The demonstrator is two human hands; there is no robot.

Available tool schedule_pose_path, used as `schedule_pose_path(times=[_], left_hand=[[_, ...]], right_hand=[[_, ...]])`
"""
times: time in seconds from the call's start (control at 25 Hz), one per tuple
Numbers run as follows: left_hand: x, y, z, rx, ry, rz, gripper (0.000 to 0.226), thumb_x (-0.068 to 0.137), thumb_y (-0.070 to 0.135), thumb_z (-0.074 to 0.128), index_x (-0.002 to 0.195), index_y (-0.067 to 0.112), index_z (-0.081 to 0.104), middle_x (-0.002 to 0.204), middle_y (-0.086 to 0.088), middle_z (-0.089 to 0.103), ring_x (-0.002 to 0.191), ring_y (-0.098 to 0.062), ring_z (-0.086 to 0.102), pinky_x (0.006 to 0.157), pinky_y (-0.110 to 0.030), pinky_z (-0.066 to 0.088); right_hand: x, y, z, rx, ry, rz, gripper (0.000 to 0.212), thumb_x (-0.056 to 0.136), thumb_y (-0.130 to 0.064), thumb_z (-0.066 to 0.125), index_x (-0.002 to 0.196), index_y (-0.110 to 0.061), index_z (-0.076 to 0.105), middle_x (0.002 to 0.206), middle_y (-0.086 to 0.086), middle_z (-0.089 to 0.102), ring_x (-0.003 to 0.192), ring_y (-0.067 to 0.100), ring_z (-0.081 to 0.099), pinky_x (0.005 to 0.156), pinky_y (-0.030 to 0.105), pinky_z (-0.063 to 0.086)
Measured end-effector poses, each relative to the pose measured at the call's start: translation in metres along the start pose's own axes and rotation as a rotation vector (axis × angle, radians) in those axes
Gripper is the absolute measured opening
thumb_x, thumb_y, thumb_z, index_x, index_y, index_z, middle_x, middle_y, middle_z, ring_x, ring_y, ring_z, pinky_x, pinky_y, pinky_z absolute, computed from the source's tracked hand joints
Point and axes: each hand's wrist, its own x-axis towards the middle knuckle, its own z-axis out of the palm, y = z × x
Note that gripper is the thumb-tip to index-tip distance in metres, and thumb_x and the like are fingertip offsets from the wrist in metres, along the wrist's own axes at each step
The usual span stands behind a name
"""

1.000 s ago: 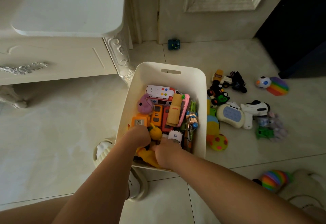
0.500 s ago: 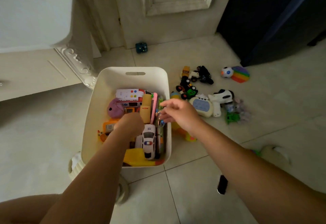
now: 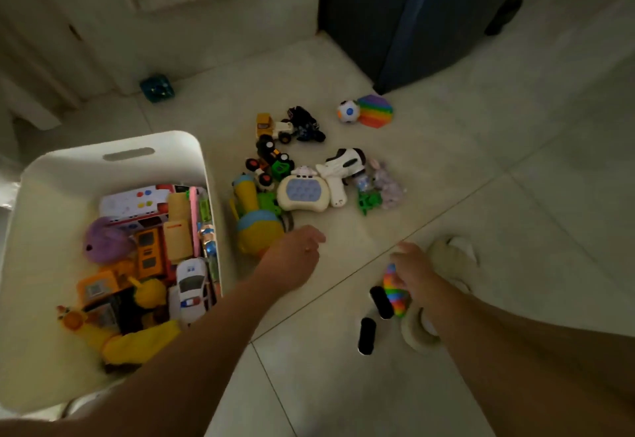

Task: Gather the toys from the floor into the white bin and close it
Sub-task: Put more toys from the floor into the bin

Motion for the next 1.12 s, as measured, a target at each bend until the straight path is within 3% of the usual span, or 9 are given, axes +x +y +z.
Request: schedule_pose_path(times=[0.16, 0.4, 0.48, 0.56, 0.72, 0.84, 0.96, 1.04, 1.12], left_hand=[[0.007, -0.021, 0.049, -0.1, -0.144, -0.172, 0.026, 0.094, 0.0, 0.048, 0.116, 0.011, 0.057, 0.086, 0.002, 0.049, 0.078, -0.015, 0.047, 0.065, -0.016, 0.04], [0.034, -0.012, 0.07, 0.033, -0.227, -0.361, 0.039, 0.096, 0.008, 0.042, 0.133, 0.014, 0.05, 0.107, 0.001, 0.048, 0.095, -0.016, 0.048, 0.07, -0.018, 0.04], [0.038, -0.012, 0.079, -0.134, -0.231, -0.424, 0.033, 0.094, 0.009, 0.047, 0.126, 0.016, 0.054, 0.104, -0.002, 0.053, 0.091, -0.018, 0.055, 0.072, -0.024, 0.046], [0.039, -0.008, 0.083, -0.473, -0.171, -0.55, 0.018, 0.093, 0.02, 0.057, 0.111, 0.019, 0.059, 0.1, -0.003, 0.059, 0.088, -0.018, 0.059, 0.073, -0.03, 0.049], [0.049, -0.01, 0.074, -0.92, -0.199, -0.728, 0.036, 0.08, 0.051, 0.068, 0.102, 0.022, 0.069, 0.097, -0.001, 0.07, 0.098, -0.02, 0.064, 0.092, -0.041, 0.051], [0.044, -0.017, 0.07, -1.017, -0.222, -0.699, 0.037, 0.078, 0.04, 0.072, 0.1, 0.011, 0.067, 0.092, -0.011, 0.068, 0.085, -0.024, 0.066, 0.077, -0.037, 0.056], [0.033, -0.023, 0.069, -0.913, -0.05, -0.701, 0.019, 0.085, 0.025, 0.071, 0.096, 0.011, 0.064, 0.09, -0.01, 0.064, 0.077, -0.023, 0.066, 0.077, -0.041, 0.055], [0.026, -0.028, 0.064, -0.927, 0.014, -0.715, 0.014, 0.085, 0.022, 0.071, 0.092, 0.012, 0.064, 0.087, -0.008, 0.063, 0.075, -0.022, 0.066, 0.073, -0.038, 0.056], [0.018, -0.03, 0.06, -0.947, 0.011, -0.716, 0.016, 0.083, 0.023, 0.072, 0.091, 0.012, 0.065, 0.085, -0.008, 0.063, 0.073, -0.021, 0.066, 0.068, -0.034, 0.057]], right_hand=[[0.018, 0.049, -0.003, -0.292, 0.02, -0.097, 0.07, 0.09, -0.019, 0.061, 0.15, -0.018, 0.025, 0.138, 0.018, 0.043, 0.12, 0.035, 0.05, 0.095, 0.035, 0.042], [0.038, 0.064, 0.026, -0.631, -0.003, -0.278, 0.069, 0.089, -0.017, 0.056, 0.148, -0.034, 0.023, 0.13, 0.016, 0.042, 0.093, 0.025, 0.052, 0.077, 0.028, 0.047], [0.033, 0.056, 0.026, -0.457, 0.04, -0.388, 0.056, 0.085, -0.008, 0.056, 0.135, -0.029, 0.041, 0.123, 0.006, 0.044, 0.086, 0.017, 0.05, 0.07, 0.016, 0.047], [0.022, 0.043, 0.031, -0.317, 0.089, -0.512, 0.054, 0.077, -0.016, 0.062, 0.125, -0.034, 0.045, 0.11, 0.006, 0.05, 0.082, 0.019, 0.053, 0.069, 0.024, 0.05], [-0.016, 0.024, 0.049, -0.216, -0.256, -0.629, 0.066, 0.07, -0.033, 0.054, 0.131, -0.05, 0.034, 0.113, 0.001, 0.06, 0.096, 0.017, 0.062, 0.083, 0.039, 0.054], [-0.035, 0.031, 0.061, -0.218, -0.288, -0.599, 0.058, 0.09, -0.041, 0.044, 0.144, -0.044, 0.023, 0.113, 0.0, 0.065, 0.098, 0.016, 0.065, 0.086, 0.036, 0.054], [-0.03, 0.046, 0.061, -0.229, 0.057, -0.446, 0.047, 0.099, -0.034, 0.039, 0.145, -0.028, 0.03, 0.112, 0.007, 0.065, 0.096, 0.022, 0.066, 0.075, 0.031, 0.053], [-0.026, 0.069, 0.054, -0.503, 0.116, -0.184, 0.063, 0.095, -0.031, 0.048, 0.149, -0.026, 0.018, 0.137, 0.012, 0.043, 0.114, 0.026, 0.057, 0.081, 0.031, 0.049], [-0.03, 0.1, 0.048, -0.638, -0.046, -0.027, 0.084, 0.089, -0.028, 0.059, 0.151, -0.028, 0.002, 0.148, 0.02, 0.023, 0.126, 0.036, 0.046, 0.093, 0.036, 0.046]])
